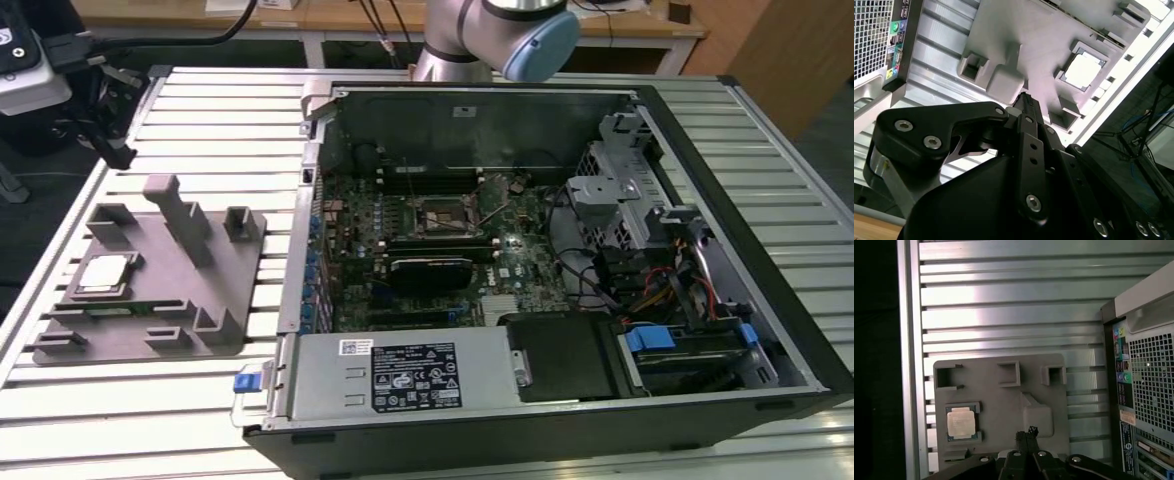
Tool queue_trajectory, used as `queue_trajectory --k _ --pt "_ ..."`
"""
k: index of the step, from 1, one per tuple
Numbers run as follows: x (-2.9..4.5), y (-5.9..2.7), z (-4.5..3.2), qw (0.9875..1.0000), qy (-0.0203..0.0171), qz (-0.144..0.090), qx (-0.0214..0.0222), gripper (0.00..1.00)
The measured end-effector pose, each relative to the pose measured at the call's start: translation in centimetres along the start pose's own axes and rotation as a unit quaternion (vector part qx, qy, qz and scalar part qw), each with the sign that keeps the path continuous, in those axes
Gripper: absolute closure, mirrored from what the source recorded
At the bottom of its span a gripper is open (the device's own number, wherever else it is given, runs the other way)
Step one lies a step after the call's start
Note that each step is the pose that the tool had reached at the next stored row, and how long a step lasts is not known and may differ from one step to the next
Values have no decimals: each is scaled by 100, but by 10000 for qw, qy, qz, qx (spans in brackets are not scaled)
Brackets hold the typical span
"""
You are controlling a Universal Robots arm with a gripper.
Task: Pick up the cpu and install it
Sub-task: 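Reach for the cpu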
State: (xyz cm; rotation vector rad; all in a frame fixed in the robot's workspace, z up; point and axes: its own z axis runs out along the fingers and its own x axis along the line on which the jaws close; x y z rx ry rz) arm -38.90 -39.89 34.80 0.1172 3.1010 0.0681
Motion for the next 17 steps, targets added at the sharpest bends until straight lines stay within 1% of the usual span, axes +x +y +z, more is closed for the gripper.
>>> queue_trajectory --k 17 --pt "193 -18 73 10000 0 0 0 89"
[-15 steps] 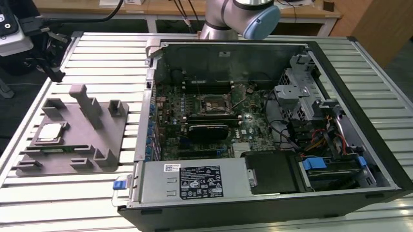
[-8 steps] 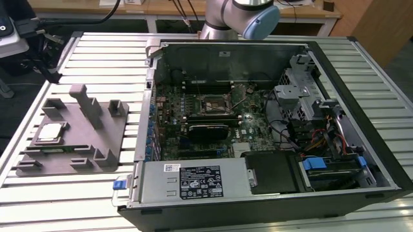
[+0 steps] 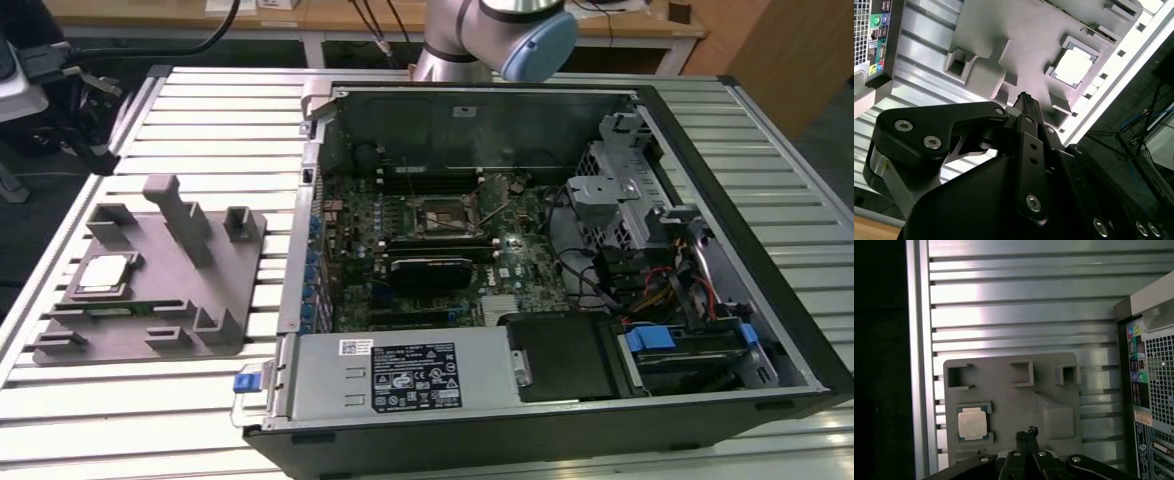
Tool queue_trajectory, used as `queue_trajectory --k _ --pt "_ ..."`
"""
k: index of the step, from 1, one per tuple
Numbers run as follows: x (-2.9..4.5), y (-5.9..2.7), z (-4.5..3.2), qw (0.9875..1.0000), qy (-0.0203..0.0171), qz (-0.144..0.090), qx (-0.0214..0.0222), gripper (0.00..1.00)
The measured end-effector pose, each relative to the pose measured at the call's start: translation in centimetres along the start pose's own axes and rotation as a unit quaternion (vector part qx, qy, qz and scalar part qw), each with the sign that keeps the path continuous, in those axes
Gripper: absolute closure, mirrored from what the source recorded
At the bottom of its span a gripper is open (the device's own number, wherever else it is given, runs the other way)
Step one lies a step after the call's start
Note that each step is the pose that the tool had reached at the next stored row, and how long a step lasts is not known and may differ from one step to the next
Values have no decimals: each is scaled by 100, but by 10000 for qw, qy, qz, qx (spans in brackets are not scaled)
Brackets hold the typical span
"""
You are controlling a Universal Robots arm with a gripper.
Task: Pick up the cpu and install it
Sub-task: 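Reach for the cpu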
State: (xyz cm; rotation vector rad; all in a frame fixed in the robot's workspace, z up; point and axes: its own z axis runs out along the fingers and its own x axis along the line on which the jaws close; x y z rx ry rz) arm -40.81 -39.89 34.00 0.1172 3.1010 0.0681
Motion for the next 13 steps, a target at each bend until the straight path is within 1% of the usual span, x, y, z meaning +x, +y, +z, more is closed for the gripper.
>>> queue_trajectory --k 5,13 --pt "59 -7 26 10000 0 0 0 89" --pt "123 -43 71 10000 0 1 -1 89"
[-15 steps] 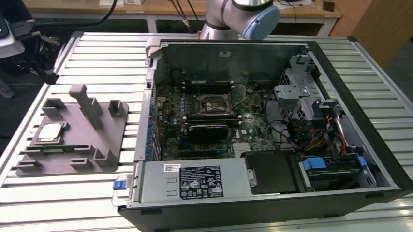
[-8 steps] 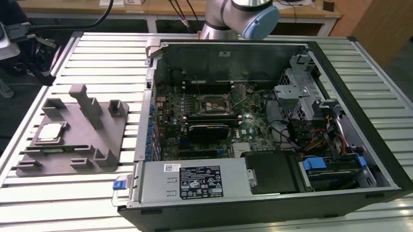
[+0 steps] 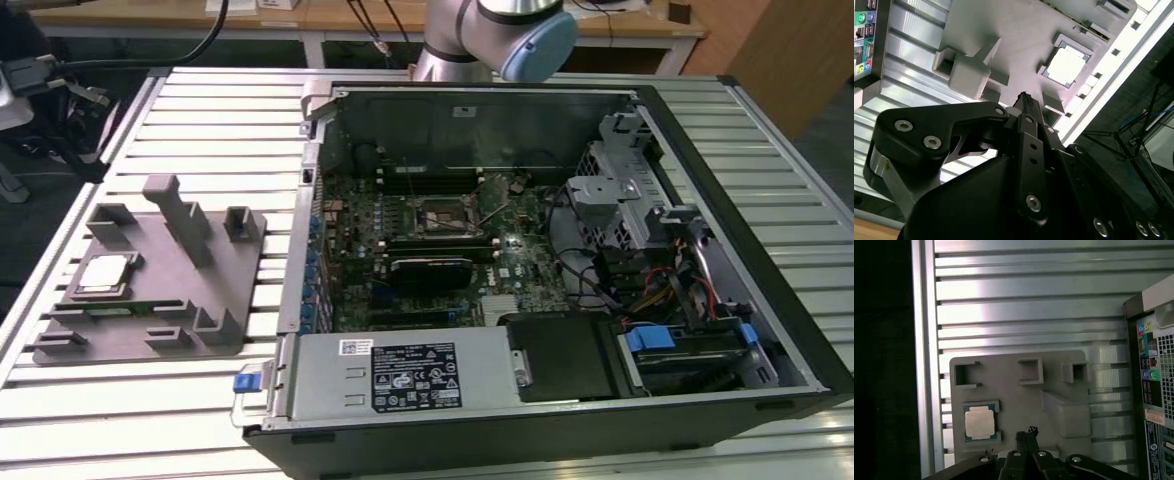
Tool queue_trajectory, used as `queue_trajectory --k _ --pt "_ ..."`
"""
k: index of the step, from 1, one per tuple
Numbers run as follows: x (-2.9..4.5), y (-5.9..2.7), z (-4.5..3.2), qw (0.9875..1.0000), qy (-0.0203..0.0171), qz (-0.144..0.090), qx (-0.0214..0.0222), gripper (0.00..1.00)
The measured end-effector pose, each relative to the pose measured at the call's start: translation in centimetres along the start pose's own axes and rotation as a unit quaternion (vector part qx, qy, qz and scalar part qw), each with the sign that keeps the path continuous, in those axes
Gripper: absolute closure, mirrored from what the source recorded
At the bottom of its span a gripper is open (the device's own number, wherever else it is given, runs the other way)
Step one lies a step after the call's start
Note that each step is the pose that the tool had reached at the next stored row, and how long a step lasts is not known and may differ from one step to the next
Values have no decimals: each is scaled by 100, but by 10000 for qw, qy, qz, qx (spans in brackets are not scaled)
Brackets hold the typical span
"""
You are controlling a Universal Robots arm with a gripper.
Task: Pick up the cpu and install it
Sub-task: 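Reach for the cpu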
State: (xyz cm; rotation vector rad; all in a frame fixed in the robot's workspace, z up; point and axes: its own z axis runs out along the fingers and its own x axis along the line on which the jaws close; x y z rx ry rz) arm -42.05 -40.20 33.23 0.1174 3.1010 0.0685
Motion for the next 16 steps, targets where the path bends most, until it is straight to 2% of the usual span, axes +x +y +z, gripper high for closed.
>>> queue_trajectory --k 16 --pt "101 -135 86 10000 0 -1 -3 89"
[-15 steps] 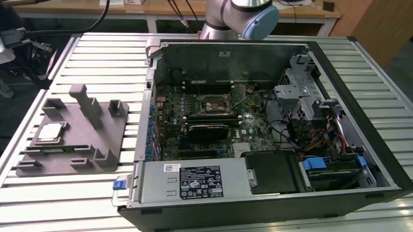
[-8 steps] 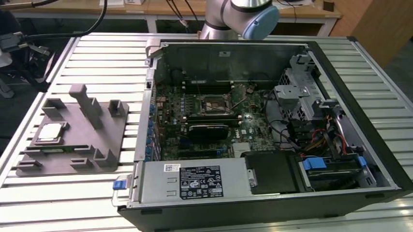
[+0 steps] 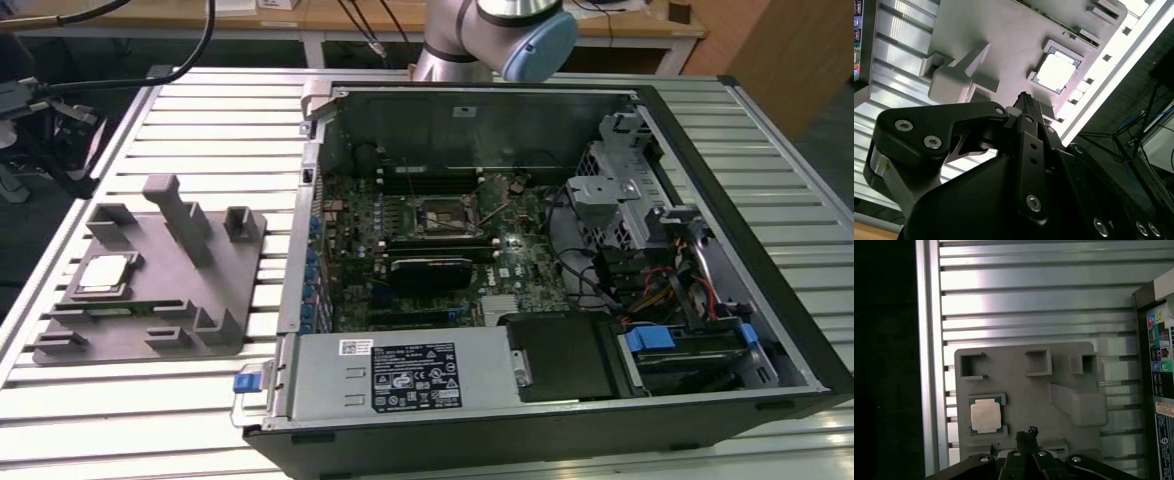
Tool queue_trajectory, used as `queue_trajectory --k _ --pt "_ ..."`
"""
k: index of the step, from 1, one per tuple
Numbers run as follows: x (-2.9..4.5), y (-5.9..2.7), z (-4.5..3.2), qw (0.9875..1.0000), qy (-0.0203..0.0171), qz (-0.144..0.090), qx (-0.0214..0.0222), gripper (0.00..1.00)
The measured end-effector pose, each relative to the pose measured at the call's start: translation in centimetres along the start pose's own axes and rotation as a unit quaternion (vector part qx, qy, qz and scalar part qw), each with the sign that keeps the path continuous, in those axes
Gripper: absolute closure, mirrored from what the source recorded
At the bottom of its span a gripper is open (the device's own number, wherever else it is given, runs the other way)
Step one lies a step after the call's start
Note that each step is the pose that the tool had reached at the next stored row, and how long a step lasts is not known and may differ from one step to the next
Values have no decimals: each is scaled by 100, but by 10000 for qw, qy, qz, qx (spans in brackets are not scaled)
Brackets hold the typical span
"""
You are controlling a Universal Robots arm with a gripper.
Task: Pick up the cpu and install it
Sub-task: 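Reach for the cpu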
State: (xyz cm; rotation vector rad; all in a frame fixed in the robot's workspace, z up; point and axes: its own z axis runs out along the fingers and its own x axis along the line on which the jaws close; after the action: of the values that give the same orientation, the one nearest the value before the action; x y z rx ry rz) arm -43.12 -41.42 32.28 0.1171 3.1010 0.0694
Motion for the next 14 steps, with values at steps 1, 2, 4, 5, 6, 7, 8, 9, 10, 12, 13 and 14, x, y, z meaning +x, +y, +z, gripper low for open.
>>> queue_trajectory --k 1,2,4,5,6,7,8,9,10,12,13,14 --pt "6 -8 5 10000 0 0 0 89" --pt "12 -15 11 10000 0 0 0 89" --pt "24 -27 22 10000 0 1 0 89" --pt "29 -31 29 10000 0 1 0 89" --pt "35 -35 35 10000 0 0 0 89" --pt "42 -38 44 10000 -1 0 0 89" --pt "49 -40 52 10000 -1 0 -1 89" --pt "56 -41 60 10000 0 0 0 89" --pt "63 -43 67 10000 0 0 0 89" --pt "80 -47 83 10000 0 0 0 89" --pt "90 -48 90 10000 0 0 0 89" --pt "100 -50 96 10000 0 0 0 89"
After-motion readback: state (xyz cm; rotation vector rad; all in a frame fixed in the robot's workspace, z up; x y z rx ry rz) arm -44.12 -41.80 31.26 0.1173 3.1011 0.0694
